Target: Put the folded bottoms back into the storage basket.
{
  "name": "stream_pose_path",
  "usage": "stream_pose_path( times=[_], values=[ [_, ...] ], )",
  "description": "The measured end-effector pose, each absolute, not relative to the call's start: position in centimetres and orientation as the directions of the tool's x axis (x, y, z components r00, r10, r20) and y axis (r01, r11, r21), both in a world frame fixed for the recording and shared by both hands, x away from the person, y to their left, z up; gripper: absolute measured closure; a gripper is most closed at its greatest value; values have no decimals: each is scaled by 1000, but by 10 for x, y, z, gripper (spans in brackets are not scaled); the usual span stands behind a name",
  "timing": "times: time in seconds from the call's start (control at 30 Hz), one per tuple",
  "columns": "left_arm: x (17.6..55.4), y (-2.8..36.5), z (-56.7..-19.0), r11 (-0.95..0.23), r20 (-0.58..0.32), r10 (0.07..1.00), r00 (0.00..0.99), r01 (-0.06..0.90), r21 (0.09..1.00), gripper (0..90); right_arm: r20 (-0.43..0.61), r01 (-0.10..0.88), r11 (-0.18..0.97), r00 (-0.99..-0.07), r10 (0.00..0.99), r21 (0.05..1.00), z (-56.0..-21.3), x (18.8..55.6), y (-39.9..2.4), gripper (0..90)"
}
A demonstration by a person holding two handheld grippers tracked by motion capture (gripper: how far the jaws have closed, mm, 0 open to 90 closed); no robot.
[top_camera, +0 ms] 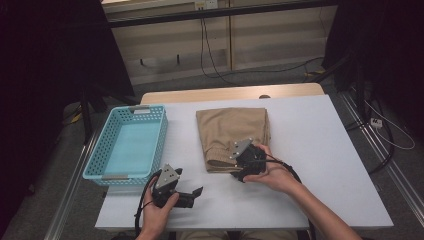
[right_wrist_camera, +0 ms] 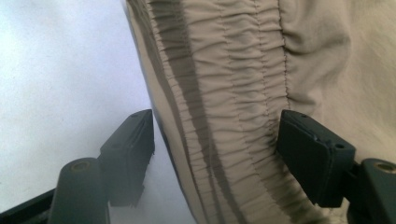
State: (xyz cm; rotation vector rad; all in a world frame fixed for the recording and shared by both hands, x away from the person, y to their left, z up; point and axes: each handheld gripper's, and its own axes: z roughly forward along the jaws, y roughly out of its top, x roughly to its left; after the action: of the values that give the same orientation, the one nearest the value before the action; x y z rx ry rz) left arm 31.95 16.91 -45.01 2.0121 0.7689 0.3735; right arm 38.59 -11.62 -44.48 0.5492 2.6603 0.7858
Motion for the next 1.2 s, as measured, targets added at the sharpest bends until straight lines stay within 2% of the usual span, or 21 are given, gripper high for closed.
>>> stream_pose_path(
  times=[0.27,0.3,0.37,0.4,0.63,0.83,0.87,0.97,1.2],
  values=[
    [319,169,-450,-364,-74,638,767,384,849,46,-190,270,780,-877,441,565,-444,387,-115,323],
    [319,169,-449,-371,-62,638,767,377,849,47,-192,265,781,-879,438,566,-444,387,-115,340],
    [319,169,-450,-361,-75,637,767,383,850,46,-214,255,793,-876,432,554,-443,388,-113,465],
    [320,169,-450,-359,-76,640,765,384,851,46,-229,244,802,-877,423,546,-442,389,-113,493],
    [321,169,-450,-376,-55,639,768,374,848,47,-244,231,805,-876,417,546,-442,390,-113,545],
    [318,168,-449,-381,-50,628,777,363,851,48,-261,218,809,-873,412,546,-442,390,-113,629],
    [318,167,-449,-377,-54,630,774,366,851,48,-267,208,812,-875,404,545,-442,390,-113,668],
    [320,168,-450,-380,-50,636,770,369,848,47,-271,200,815,-877,396,543,-442,390,-113,695],
    [317,167,-449,-384,-54,621,782,363,849,48,-224,236,780,-875,430,579,-440,393,-118,752]
  ],
)
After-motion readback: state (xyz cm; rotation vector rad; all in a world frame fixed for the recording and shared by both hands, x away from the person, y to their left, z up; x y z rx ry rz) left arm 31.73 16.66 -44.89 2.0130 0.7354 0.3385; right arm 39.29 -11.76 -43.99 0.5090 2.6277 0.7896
